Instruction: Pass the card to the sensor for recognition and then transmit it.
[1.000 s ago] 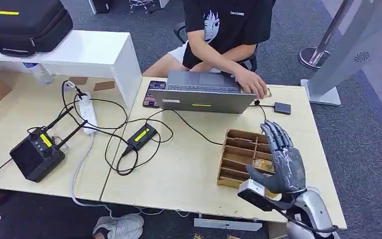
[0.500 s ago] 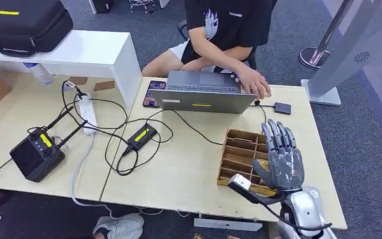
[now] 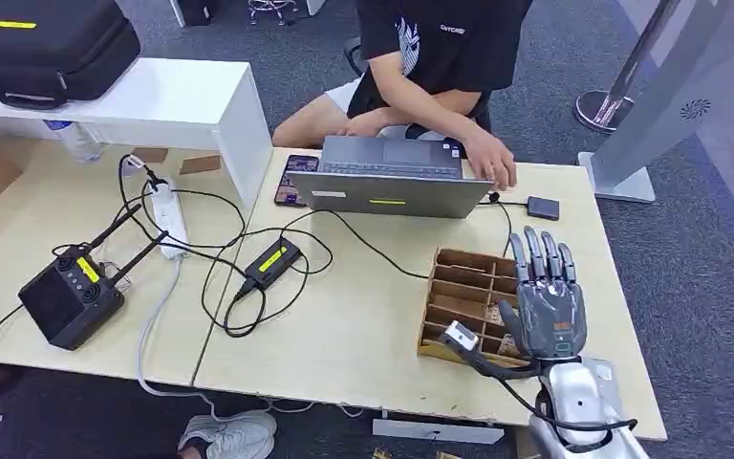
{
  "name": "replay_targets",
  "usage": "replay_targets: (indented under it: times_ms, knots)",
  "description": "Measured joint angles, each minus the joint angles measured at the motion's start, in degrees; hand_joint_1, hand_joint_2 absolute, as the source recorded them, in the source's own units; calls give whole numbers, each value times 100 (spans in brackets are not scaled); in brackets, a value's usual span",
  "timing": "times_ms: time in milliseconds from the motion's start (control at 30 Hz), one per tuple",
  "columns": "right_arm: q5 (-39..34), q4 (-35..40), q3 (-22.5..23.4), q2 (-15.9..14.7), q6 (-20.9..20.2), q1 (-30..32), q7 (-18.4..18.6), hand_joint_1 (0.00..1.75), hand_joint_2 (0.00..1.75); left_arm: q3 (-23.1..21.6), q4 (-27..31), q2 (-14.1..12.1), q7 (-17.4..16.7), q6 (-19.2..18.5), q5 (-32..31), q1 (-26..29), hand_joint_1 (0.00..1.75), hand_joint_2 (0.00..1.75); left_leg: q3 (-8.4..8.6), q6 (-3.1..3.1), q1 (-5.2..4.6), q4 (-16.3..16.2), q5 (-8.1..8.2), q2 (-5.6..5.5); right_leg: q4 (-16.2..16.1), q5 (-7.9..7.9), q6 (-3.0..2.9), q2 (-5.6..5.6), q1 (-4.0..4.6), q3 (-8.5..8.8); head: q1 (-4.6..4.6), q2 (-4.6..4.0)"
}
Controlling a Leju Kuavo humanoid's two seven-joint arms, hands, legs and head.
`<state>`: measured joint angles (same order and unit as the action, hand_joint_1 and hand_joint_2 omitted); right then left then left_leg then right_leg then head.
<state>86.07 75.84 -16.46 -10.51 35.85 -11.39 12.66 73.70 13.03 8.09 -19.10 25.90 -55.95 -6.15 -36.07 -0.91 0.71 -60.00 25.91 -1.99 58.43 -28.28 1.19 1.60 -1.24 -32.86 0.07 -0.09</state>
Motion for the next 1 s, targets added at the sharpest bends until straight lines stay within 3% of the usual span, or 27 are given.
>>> replay_targets:
  times_ms: [1000]
  knots:
    - [149,-501,243,197,-269,-242,72,0,175,-39,0,0,-15,-26,-20,-1,0,175,0,0,0,0,0,0,1,0,0,0,0,0,0,0]
